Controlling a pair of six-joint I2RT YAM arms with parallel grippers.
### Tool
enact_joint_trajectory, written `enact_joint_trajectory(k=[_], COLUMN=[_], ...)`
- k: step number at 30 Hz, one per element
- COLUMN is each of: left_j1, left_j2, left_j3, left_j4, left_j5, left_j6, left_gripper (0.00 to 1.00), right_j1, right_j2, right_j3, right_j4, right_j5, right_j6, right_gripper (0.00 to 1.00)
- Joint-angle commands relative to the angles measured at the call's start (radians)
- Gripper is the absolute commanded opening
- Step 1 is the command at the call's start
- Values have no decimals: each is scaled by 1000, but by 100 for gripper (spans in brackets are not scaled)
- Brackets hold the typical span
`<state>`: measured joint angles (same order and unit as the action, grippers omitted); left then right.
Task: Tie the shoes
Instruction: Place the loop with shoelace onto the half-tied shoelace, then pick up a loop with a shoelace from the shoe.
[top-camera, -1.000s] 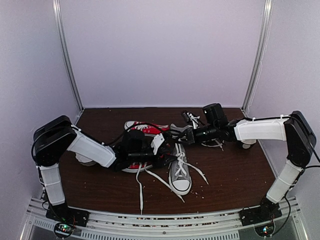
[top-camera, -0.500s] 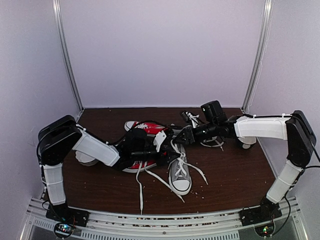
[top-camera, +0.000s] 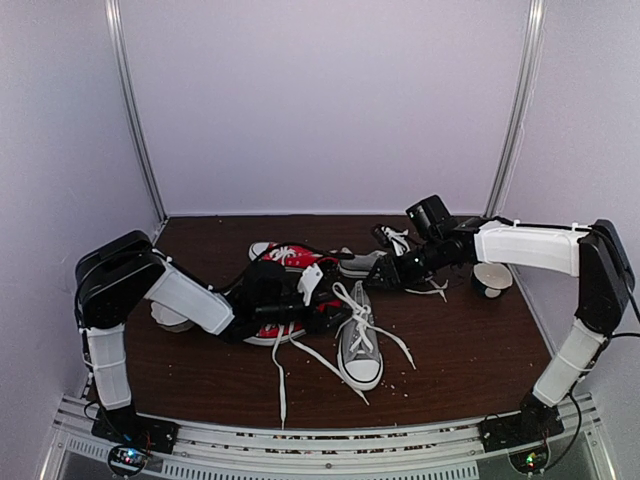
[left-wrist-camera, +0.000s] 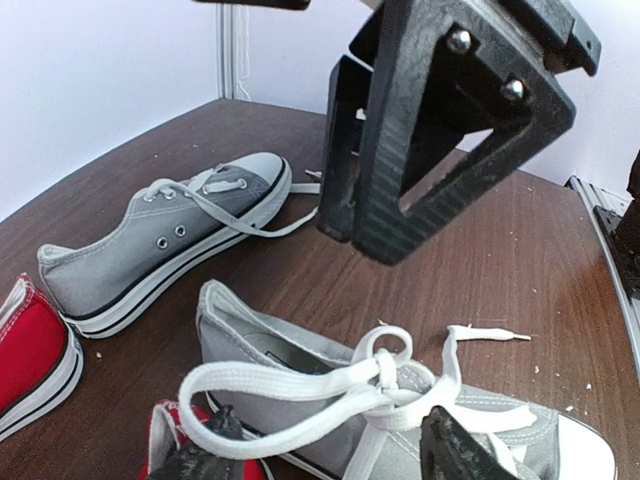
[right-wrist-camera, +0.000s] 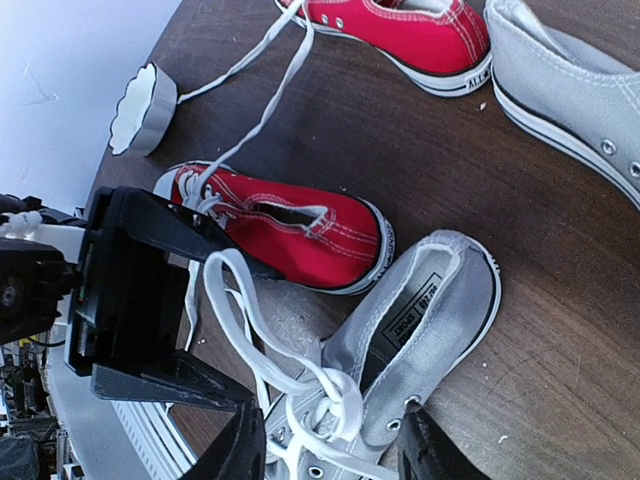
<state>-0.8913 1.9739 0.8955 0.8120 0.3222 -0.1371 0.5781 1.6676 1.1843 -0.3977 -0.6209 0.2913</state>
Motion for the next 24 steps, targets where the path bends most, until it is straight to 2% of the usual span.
enact_joint_trajectory(k=[1, 4, 11, 18, 24], left_j1=[10, 19, 20, 20, 20], left_j2=[17, 18, 30, 34, 45], left_j3=[-6, -25, -8, -6, 10], left_j4=[90, 133, 108, 107, 92], left_j5=[35, 52, 85, 103, 137], left_j6=[0, -11, -6, 2, 19], left_gripper=[61, 61, 59, 59, 61], right_j1=[9, 18, 23, 24, 23], right_j2=[38, 75, 130, 120, 91], right_j3=[-11, 9, 47, 41, 31], right_j4=[-24, -24, -57, -50, -32], right_j5=[-31, -47, -48, -71, -92], right_j6=[-1, -3, -20, -20, -22], right_gripper=[46, 45, 36, 12, 4])
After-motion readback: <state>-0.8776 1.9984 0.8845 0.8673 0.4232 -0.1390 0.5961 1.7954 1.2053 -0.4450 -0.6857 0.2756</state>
